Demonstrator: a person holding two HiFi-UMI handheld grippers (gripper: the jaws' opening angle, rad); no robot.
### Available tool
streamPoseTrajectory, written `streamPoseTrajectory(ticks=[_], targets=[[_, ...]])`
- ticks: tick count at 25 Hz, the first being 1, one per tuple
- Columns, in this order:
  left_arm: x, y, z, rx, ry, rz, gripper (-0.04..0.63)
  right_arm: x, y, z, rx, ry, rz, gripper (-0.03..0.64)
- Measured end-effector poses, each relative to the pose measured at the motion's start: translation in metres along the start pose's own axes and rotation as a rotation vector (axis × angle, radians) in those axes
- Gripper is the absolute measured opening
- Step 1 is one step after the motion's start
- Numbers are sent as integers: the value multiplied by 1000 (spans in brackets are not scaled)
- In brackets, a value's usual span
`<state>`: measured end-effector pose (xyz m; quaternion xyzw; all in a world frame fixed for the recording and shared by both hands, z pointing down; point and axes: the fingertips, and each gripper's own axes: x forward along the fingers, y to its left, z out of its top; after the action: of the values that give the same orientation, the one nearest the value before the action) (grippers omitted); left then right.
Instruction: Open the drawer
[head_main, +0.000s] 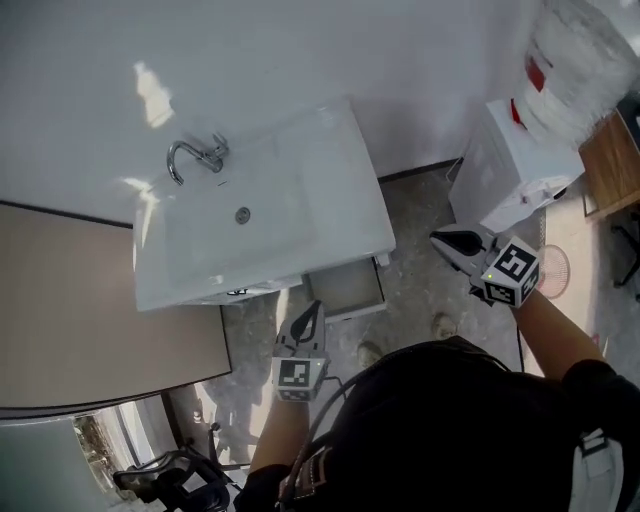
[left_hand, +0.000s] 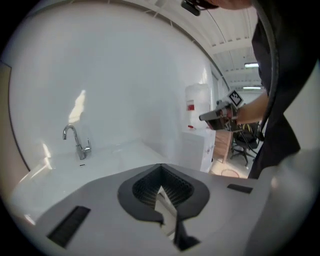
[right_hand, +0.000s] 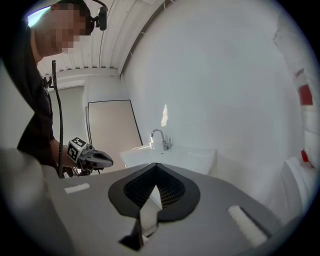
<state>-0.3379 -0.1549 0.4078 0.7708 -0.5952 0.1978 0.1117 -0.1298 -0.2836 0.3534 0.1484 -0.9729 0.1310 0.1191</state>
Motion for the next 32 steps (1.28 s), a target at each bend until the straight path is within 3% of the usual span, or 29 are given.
streamPoseTrajectory(ticks=[5, 12, 19, 32], targets=[[-34, 22, 72, -123, -146, 31, 0, -16, 10, 41, -32, -30, -4, -5], [-84, 44, 140, -212, -325, 68, 0, -38, 25, 103, -103, -88, -23, -5], [-119, 53, 191, -271, -444, 45, 0, -59, 33, 162, -89, -159, -59, -5], [-140, 47, 236, -271, -521, 22, 0, -88, 33, 202, -108, -225, -86, -5]])
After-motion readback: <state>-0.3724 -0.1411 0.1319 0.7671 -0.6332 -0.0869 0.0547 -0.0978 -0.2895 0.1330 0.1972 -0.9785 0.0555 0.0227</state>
